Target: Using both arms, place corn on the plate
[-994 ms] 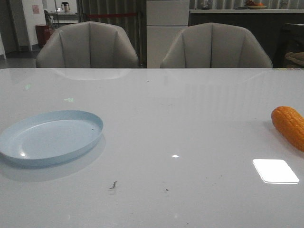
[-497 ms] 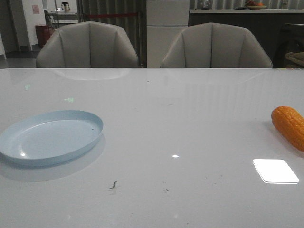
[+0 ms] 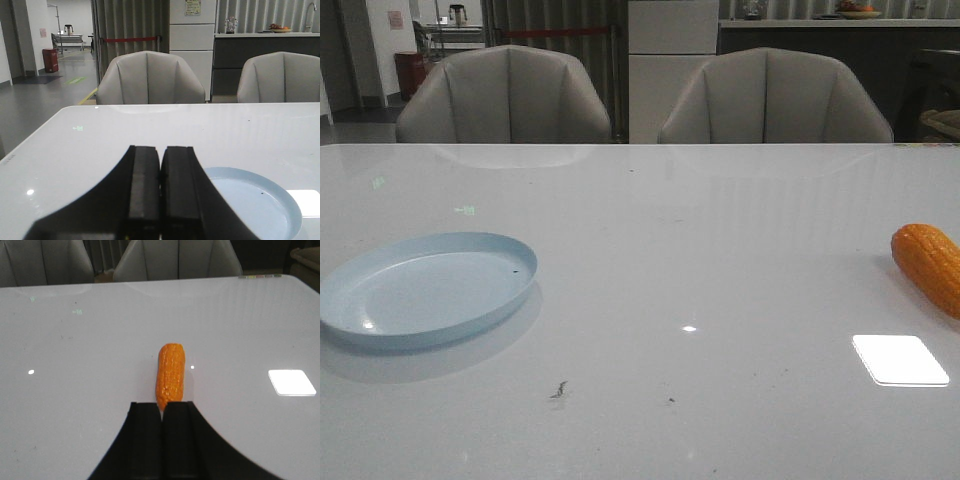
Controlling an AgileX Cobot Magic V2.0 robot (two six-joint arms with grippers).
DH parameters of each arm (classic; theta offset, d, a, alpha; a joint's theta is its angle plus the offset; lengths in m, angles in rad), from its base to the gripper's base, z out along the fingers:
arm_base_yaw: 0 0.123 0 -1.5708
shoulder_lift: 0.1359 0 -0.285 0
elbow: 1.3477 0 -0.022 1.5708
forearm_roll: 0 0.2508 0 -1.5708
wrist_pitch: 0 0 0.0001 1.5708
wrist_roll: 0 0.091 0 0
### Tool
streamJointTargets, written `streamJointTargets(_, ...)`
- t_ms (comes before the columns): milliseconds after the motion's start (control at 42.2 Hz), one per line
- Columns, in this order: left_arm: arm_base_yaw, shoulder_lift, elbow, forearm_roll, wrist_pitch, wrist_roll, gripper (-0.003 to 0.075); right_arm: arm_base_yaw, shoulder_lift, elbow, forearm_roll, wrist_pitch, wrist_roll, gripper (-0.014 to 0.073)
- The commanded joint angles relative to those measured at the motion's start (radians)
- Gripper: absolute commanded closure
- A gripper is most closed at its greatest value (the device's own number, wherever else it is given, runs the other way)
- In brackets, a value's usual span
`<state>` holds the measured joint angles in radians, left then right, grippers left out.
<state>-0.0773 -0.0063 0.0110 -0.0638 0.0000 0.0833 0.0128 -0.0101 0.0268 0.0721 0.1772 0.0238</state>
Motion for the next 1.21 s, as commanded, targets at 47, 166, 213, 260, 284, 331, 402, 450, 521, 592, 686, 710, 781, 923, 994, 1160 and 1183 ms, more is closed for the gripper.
streamJointTargets(47,-0.004,-0.019,0.037,-0.006,-0.106,-0.004,0.0627,-0.006,-0.019,-0.02,0.003,-0.172,-0.004,0.0575)
streamJointTargets(166,-0.004,-0.019,0.029,-0.006,-0.161,-0.004,0.0627,-0.006,-0.019,-0.02,0.003,-0.213,-0.004,0.0575)
streamJointTargets(213,-0.004,-0.019,0.015,-0.006,-0.158,-0.004,0.0627,-0.006,-0.019,-0.021,0.002,-0.24,-0.004,0.0575)
streamJointTargets(260,-0.004,-0.019,-0.005,-0.006,-0.16,-0.004,0.0627,-0.006,-0.019,-0.035,0.002,-0.244,-0.004,0.0575)
streamJointTargets(284,-0.004,-0.019,-0.015,-0.001,-0.16,-0.004,0.0627,-0.006,-0.019,-0.042,0.002,-0.24,-0.004,0.0575)
streamJointTargets(331,-0.004,-0.019,-0.044,0.024,-0.16,-0.004,0.0627,-0.006,-0.019,-0.069,0.002,-0.23,-0.004,0.0575)
streamJointTargets(402,-0.004,-0.017,-0.091,0.072,-0.158,-0.004,0.0627,-0.006,-0.017,-0.123,0.002,-0.203,-0.004,0.0575)
streamJointTargets(450,-0.004,-0.016,-0.144,0.088,-0.151,-0.004,0.0627,-0.006,-0.015,-0.19,-0.013,-0.165,-0.004,0.0575)
streamJointTargets(521,-0.004,-0.003,-0.197,0.088,-0.151,-0.004,0.0627,-0.006,-0.002,-0.264,-0.033,-0.125,-0.005,0.0575)
streamJointTargets(592,-0.004,0.028,-0.256,0.088,-0.151,-0.004,0.0627,-0.006,0.032,-0.342,-0.048,-0.101,-0.005,0.0575)
streamJointTargets(686,-0.004,0.124,-0.378,0.126,-0.151,-0.004,0.0627,-0.006,0.146,-0.482,-0.054,-0.096,-0.005,0.0575)
streamJointTargets(710,-0.004,0.166,-0.408,0.133,-0.151,-0.004,0.0627,-0.006,0.183,-0.509,-0.054,-0.099,-0.005,0.0575)
streamJointTargets(781,-0.004,0.269,-0.491,0.133,-0.151,-0.004,0.0627,-0.006,0.287,-0.564,-0.054,-0.137,-0.005,0.0575)
streamJointTargets(923,-0.004,0.495,-0.595,0.133,-0.156,-0.004,0.0627,-0.006,0.497,-0.576,-0.054,-0.395,-0.005,0.0575)
streamJointTargets(994,-0.004,0.596,-0.599,0.133,-0.172,-0.004,0.0627,-0.006,0.589,-0.576,-0.054,-0.476,-0.005,0.0575)
streamJointTargets(1160,-0.004,0.814,-0.599,0.133,-0.196,-0.004,0.0627,-0.006,0.778,-0.575,-0.054,-0.49,-0.004,0.0575)
streamJointTargets(1183,-0.004,0.843,-0.599,0.133,-0.205,-0.004,0.0627,-0.006,0.8,-0.575,-0.054,-0.485,-0.004,0.0575)
